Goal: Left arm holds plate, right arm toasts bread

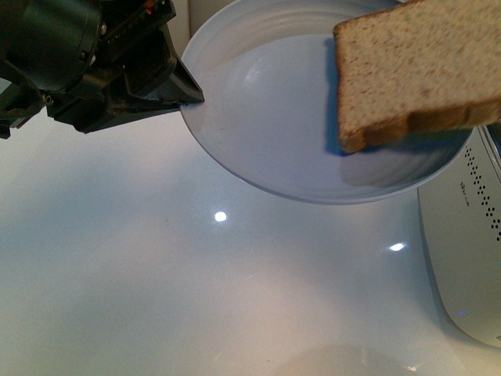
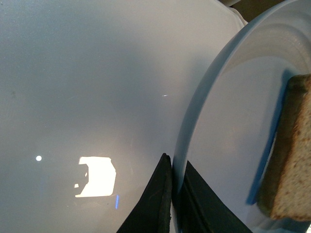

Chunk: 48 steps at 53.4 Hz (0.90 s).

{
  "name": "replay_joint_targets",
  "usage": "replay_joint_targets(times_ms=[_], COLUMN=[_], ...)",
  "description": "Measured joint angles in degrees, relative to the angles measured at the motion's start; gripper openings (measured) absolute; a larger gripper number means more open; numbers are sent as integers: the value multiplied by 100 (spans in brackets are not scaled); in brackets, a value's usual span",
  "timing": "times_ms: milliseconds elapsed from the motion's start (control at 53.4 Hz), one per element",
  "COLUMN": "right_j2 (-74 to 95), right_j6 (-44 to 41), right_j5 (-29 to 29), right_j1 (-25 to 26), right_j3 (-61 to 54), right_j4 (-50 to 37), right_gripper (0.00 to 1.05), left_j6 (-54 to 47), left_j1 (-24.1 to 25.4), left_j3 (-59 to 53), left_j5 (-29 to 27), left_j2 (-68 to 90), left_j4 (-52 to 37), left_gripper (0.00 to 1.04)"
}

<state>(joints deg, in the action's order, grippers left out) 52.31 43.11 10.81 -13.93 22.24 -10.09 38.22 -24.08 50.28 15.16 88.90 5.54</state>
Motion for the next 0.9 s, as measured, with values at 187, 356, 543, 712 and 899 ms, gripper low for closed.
replay_joint_targets(times_ms=[187,356,543,712,899], right_j2=[-466,-839,-841,-605,-393], right_j6=[-767,-2046,-3748,-4625,-4979], right_j5=[81,254,221,-28,-612], right_j1=[507,1390,2393,2448,2240], right_j3=[584,1285,1436,1141,809], right_j4=[455,1097,1681,1716,1611], right_gripper=[2,2,2,2,2], left_j6=[4,4,4,4,4], left_j1=[0,0,0,0,0], left_j3=[2,2,2,2,2], left_j5=[2,2,2,4,2], left_j2=[0,0,0,0,0], left_j4=[0,0,0,0,0], left_gripper=[3,3,3,3,3])
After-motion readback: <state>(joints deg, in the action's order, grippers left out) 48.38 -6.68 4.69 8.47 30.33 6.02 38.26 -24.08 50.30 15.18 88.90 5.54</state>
